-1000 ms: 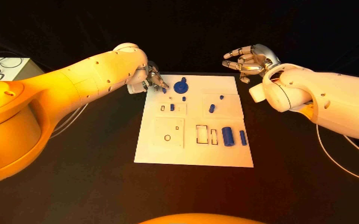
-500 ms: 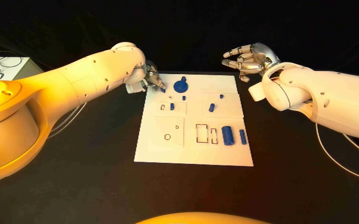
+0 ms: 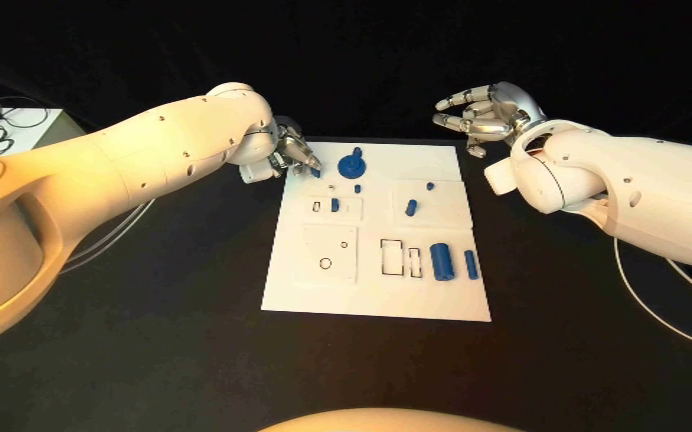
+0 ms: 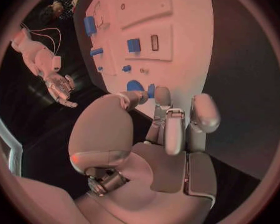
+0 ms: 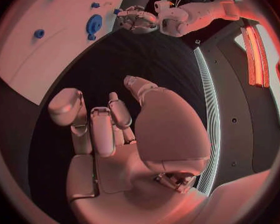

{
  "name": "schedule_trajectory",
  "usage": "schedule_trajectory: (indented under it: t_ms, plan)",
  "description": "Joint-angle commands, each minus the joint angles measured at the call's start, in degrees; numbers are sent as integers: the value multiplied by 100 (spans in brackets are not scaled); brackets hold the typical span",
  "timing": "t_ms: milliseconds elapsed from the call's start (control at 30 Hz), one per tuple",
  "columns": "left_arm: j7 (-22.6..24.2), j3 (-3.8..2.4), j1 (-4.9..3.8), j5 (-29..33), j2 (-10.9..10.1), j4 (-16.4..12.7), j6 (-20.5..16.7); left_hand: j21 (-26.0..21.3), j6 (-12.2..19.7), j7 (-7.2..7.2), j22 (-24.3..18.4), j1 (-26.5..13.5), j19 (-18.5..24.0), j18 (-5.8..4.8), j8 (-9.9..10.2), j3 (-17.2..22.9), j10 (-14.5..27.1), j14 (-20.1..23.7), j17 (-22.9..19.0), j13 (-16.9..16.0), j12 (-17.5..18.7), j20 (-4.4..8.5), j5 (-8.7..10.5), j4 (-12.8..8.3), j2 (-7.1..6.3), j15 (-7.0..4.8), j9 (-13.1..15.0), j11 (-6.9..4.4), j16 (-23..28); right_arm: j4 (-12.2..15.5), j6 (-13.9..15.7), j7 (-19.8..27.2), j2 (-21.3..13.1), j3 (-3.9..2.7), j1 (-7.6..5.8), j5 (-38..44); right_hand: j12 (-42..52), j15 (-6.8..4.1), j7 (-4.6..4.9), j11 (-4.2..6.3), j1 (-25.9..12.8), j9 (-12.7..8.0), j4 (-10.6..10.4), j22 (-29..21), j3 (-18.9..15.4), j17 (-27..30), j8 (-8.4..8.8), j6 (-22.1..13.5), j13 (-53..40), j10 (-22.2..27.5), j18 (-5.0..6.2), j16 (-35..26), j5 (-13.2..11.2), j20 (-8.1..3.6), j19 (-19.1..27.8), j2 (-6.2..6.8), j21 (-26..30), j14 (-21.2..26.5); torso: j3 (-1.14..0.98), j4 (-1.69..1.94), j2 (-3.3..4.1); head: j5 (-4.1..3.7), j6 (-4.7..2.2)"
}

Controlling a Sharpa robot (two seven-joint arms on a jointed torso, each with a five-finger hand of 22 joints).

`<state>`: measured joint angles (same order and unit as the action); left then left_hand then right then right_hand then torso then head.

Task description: Assemble the parts on the task board

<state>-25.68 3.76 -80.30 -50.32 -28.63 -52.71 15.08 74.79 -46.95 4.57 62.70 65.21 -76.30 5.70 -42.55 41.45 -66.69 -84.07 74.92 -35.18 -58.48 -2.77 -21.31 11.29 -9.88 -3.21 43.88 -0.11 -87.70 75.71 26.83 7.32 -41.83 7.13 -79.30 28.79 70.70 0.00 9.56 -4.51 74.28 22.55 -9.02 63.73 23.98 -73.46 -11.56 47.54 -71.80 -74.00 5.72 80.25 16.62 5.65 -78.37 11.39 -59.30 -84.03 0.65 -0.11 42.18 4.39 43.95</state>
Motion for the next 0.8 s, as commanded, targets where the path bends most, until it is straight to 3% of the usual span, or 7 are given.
schedule_trajectory:
  t_ms: [33,67,200,467,633,800]
  plan:
    - [48,-6,-9,221,-123,-267,-431,69,-106,-50,102,-67,-73,-20,-17,1068,-101,-490,1224,-93,-49,9,-189,-1120,-32,-52,99,-24,-35,-8,-4,17,-12,-3,-3,-4,-10,-18,7,3,-23,9,-3,-4,20,4,-37,-24,7,30,93,-26,10,-8,15,28,19,-151,-3,38,-19,5,9]
    - [42,-7,-10,215,-186,-385,-496,123,-159,-67,185,-100,-121,-35,-18,1065,-179,-495,1234,-164,-86,27,-371,-1150,-74,-68,93,-41,-41,-9,-4,16,-16,-3,-3,-4,-10,-18,7,3,-23,9,-3,-4,20,4,-37,-24,7,30,93,-26,10,-8,15,28,19,-151,-3,40,-21,5,9]
    - [27,-4,-13,53,-453,-902,-804,257,-256,-102,399,-148,-239,-77,-1,1045,-321,-496,1224,-270,-126,60,-638,-1201,-120,-103,73,-80,-33,-13,-3,13,-35,-3,-3,-4,-8,-18,7,3,-29,9,-6,-2,20,1,-39,-24,5,26,92,-26,10,-8,12,28,17,-152,0,69,-31,3,20]
    - [-7,42,-1,-439,-776,-1594,-1209,310,-298,-118,484,-160,-284,-94,2,1044,-386,-500,1229,-334,-156,75,-724,-1225,-142,-118,68,-96,-37,-35,-3,13,-66,-2,-2,-7,-8,-18,7,3,-29,9,-6,-2,20,1,-39,-24,5,26,92,-26,10,-8,12,28,17,-152,0,84,-34,2,31]
    - [-60,147,21,-808,-898,-1943,-1359,319,-311,-123,496,-164,-291,-96,2,1045,-408,-500,1228,-360,-170,78,-742,-1230,-149,-121,68,-100,-36,-52,-4,18,-76,-1,0,-7,-8,-18,7,3,-29,9,-6,-2,20,1,-39,-24,5,26,92,-26,10,-8,12,28,17,-152,1,69,-28,36,40]
    - [-133,222,72,-942,-928,-2081,-1314,318,-319,-126,495,-166,-291,-95,1,1045,-420,-501,1232,-371,-177,80,-750,-1232,-152,-124,68,-103,-38,-59,-7,20,-79,0,2,-7,-8,-18,7,3,-29,9,-6,-2,20,1,-39,-24,5,26,92,-26,10,-8,12,28,17,-152,3,63,-20,43,61]
